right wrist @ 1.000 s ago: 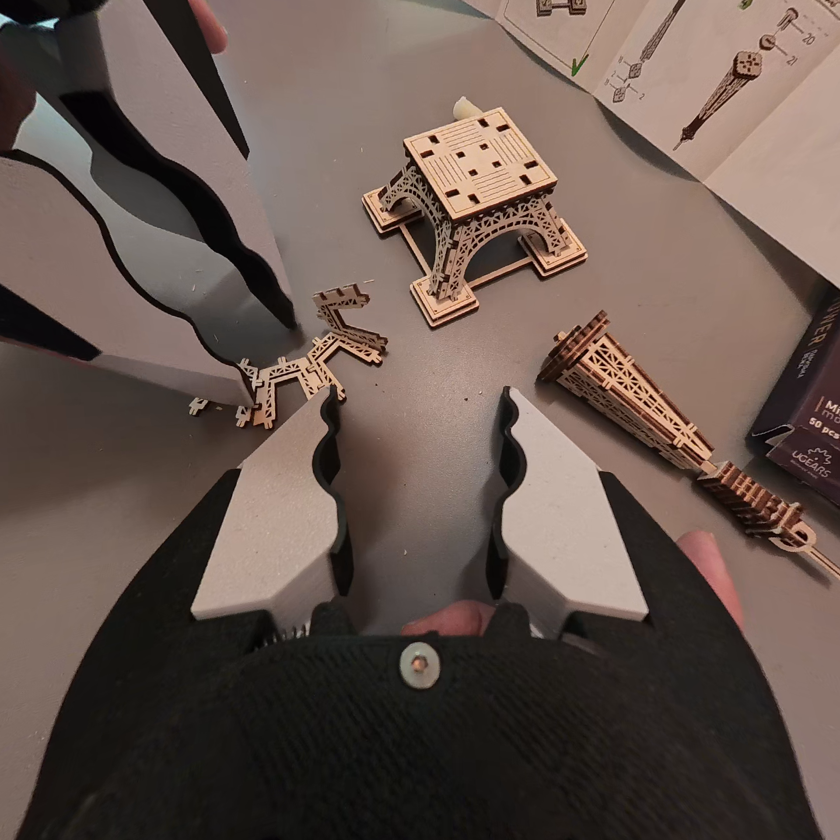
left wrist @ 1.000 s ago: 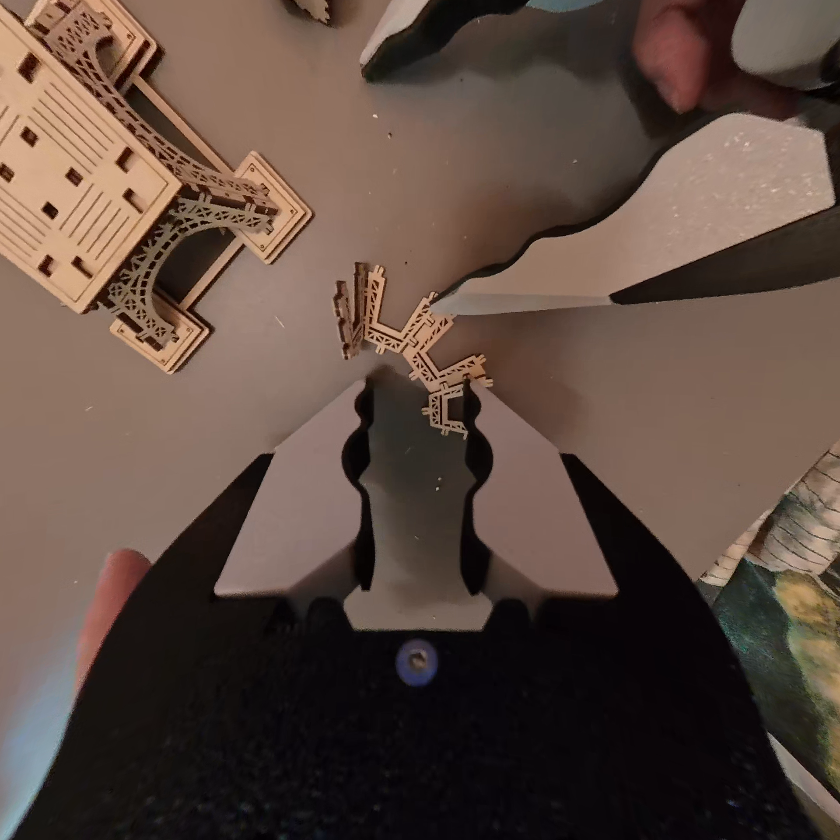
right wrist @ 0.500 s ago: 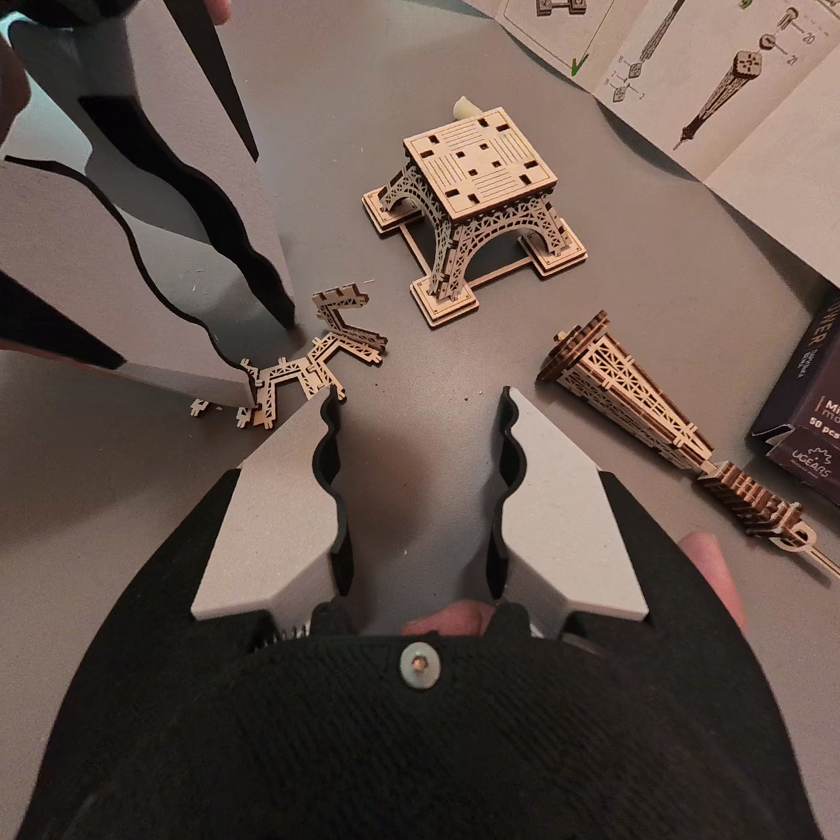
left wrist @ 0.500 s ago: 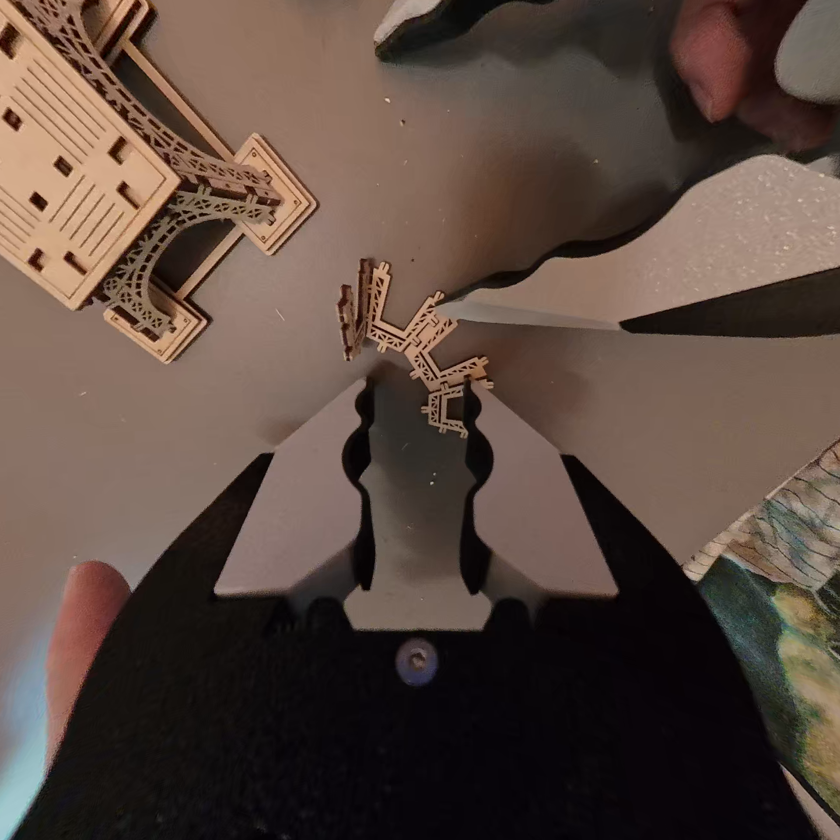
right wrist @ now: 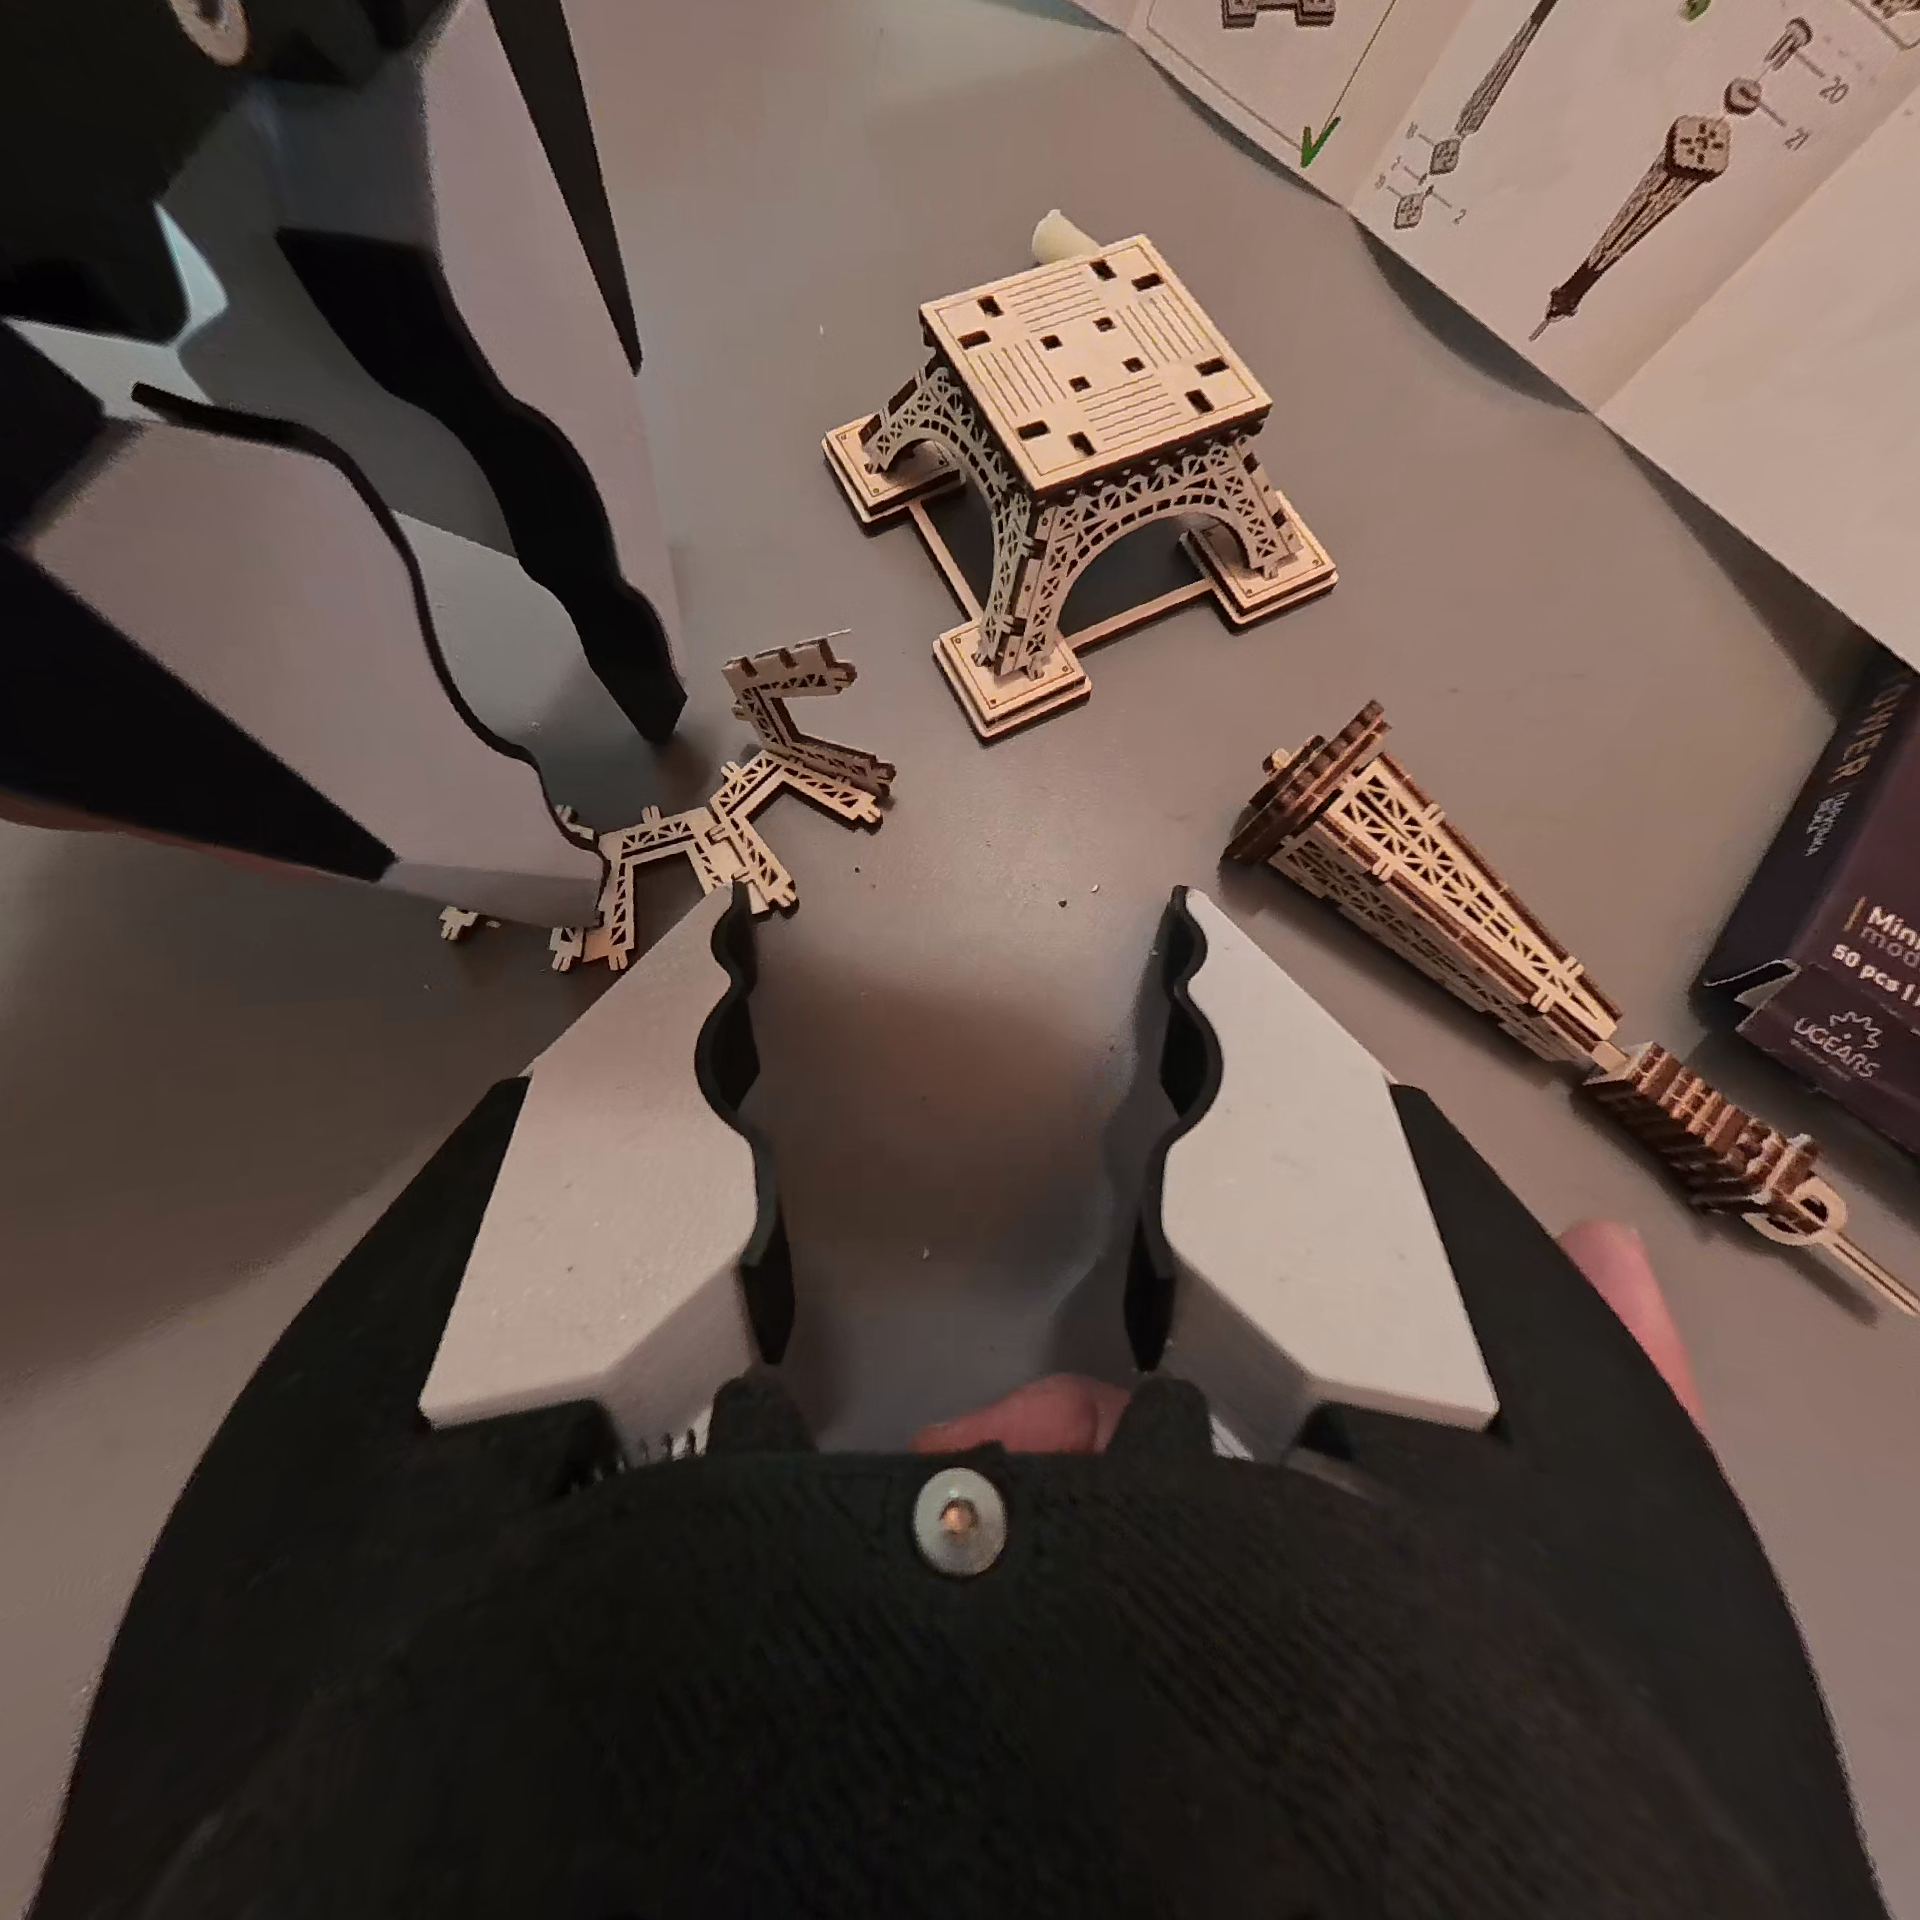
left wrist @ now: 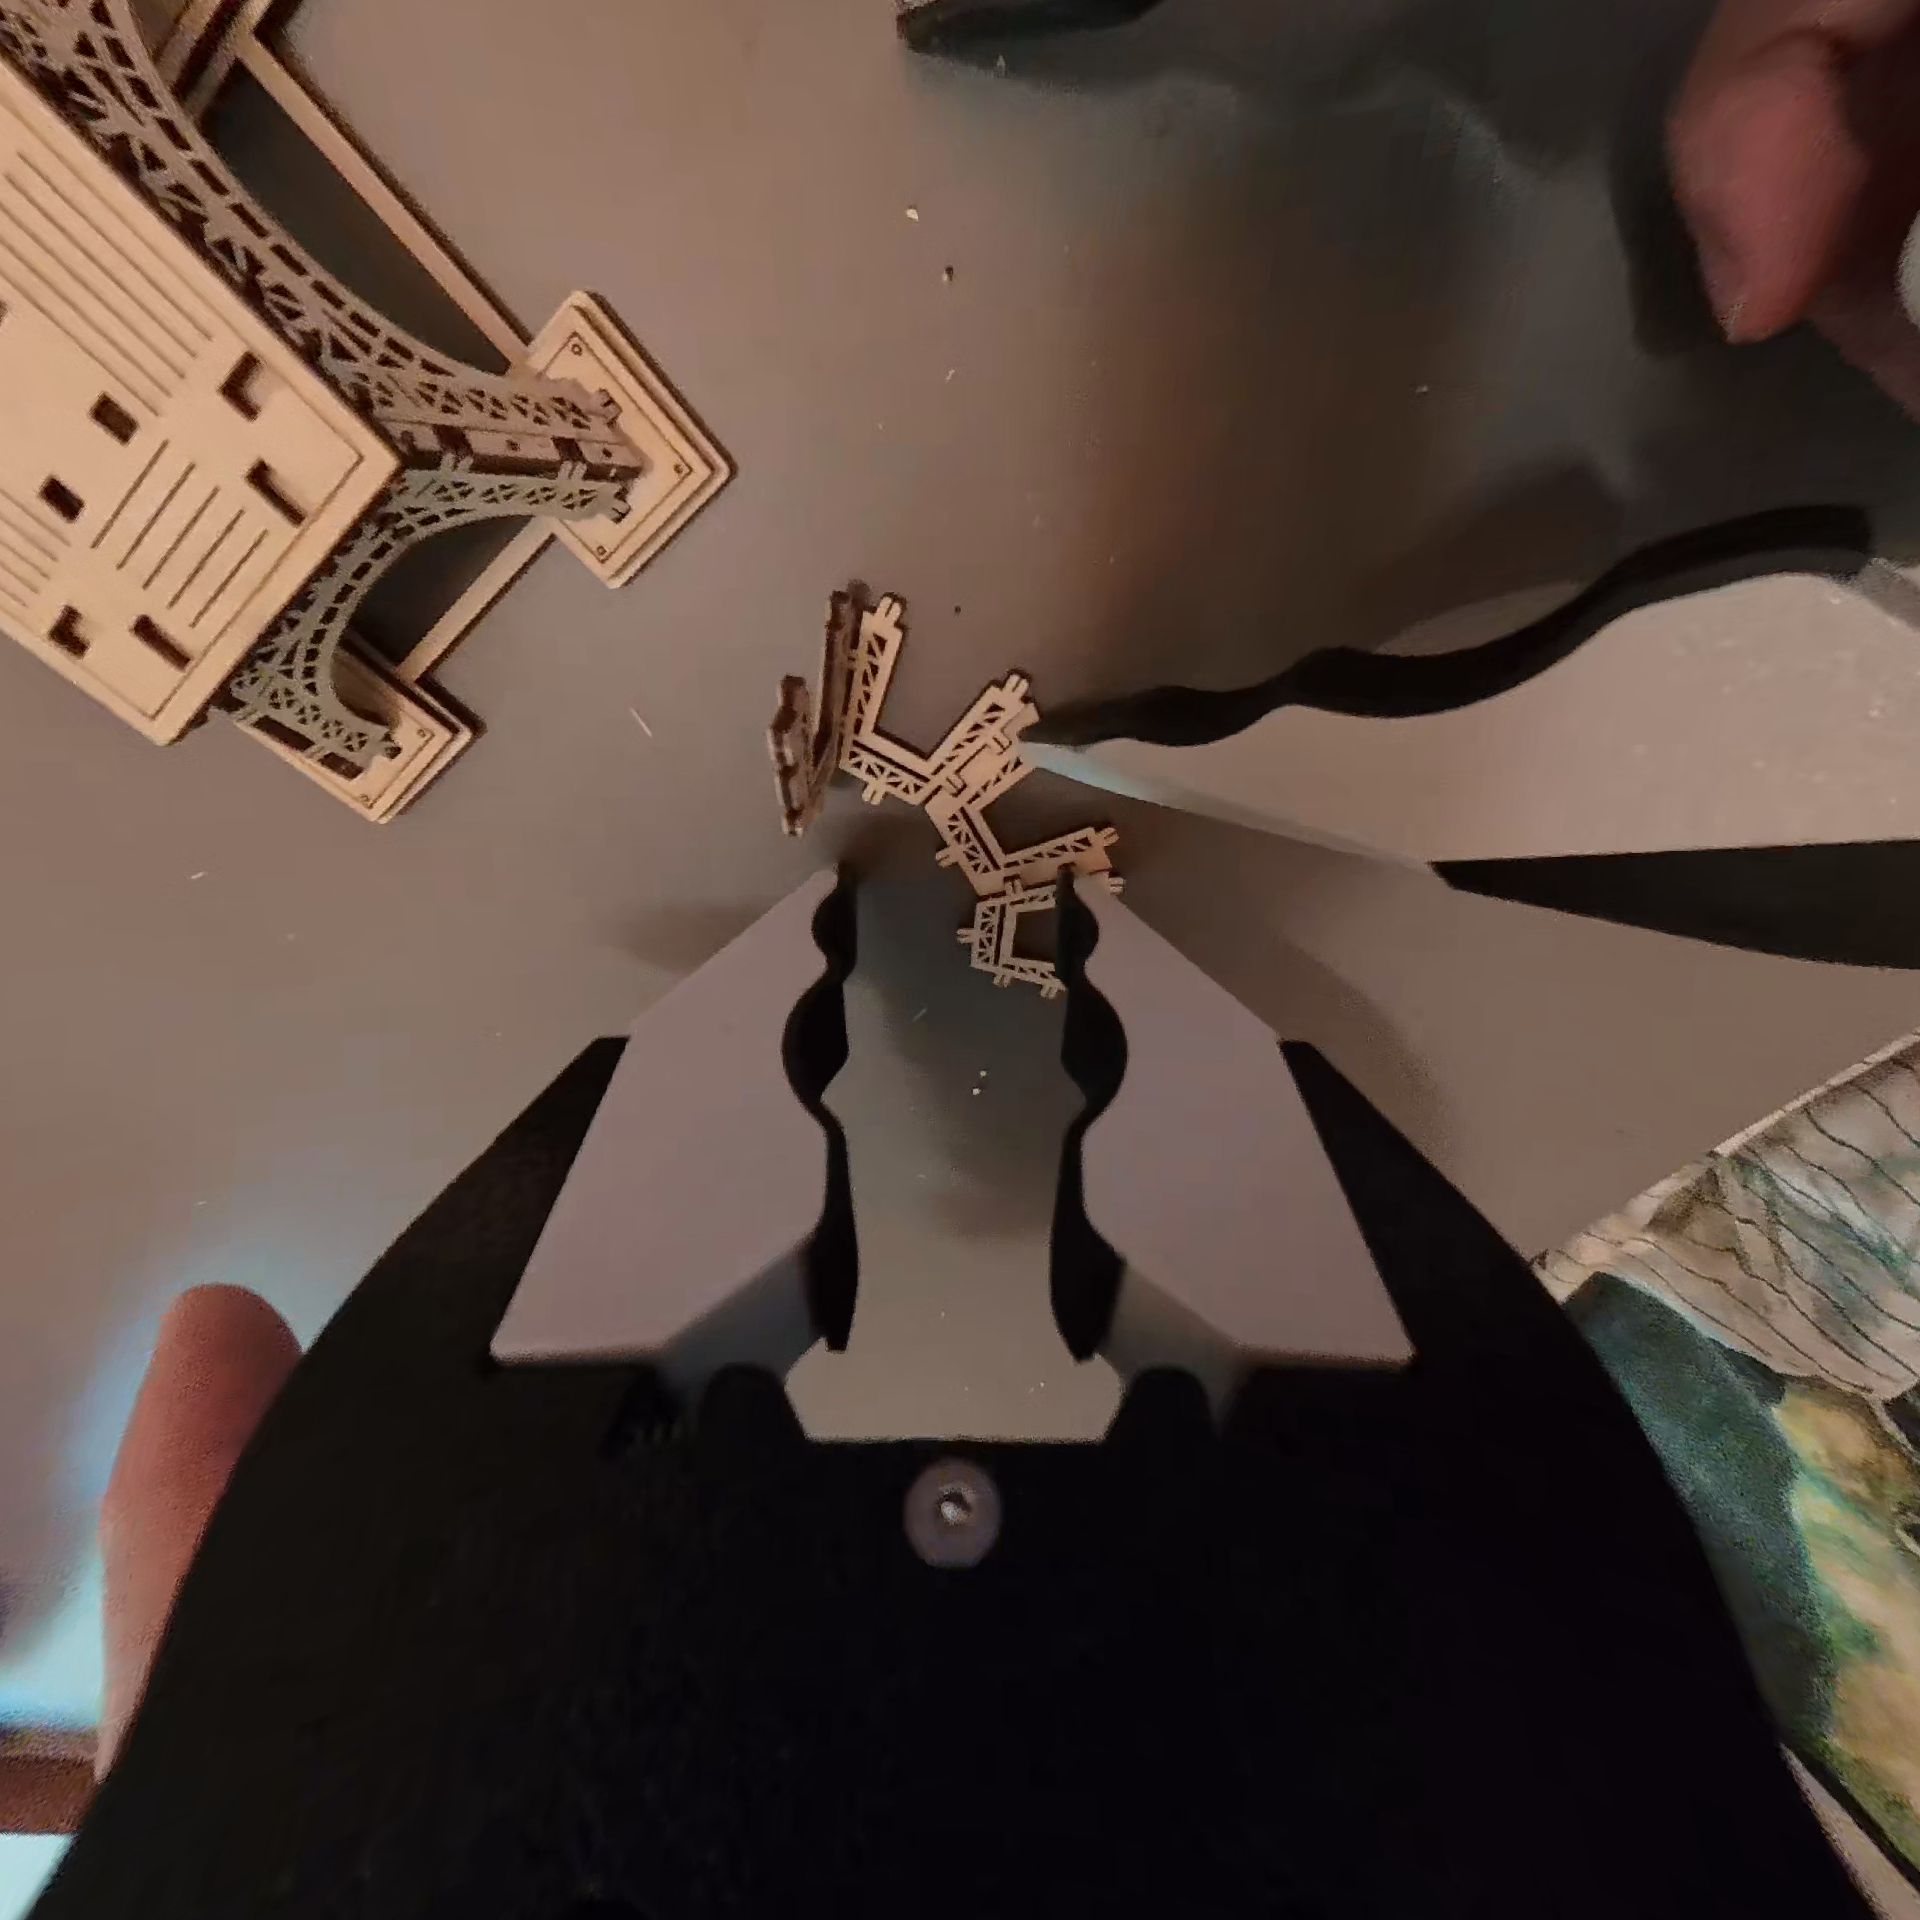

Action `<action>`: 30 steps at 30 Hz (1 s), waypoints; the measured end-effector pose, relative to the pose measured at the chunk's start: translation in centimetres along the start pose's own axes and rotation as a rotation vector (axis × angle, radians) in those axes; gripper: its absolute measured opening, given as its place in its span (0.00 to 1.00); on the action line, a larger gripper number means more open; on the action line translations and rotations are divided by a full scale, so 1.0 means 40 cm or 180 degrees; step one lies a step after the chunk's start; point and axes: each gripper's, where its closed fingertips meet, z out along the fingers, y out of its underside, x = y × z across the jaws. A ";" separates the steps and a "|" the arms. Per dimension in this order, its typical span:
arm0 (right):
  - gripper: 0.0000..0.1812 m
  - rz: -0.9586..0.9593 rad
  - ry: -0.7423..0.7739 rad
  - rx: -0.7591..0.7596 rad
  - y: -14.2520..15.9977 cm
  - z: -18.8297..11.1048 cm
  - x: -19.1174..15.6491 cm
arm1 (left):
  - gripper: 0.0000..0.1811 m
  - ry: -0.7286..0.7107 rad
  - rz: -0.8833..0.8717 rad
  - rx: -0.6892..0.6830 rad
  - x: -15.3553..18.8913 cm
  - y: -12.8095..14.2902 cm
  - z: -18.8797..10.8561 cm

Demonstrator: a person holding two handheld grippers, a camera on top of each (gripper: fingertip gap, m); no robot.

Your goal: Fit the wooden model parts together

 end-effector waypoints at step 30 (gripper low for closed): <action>0.41 0.0015 -0.0008 0.0002 0.000 0.000 0.000 | 0.24 0.0143 -0.0093 0.0692 -0.034 -0.002 -0.006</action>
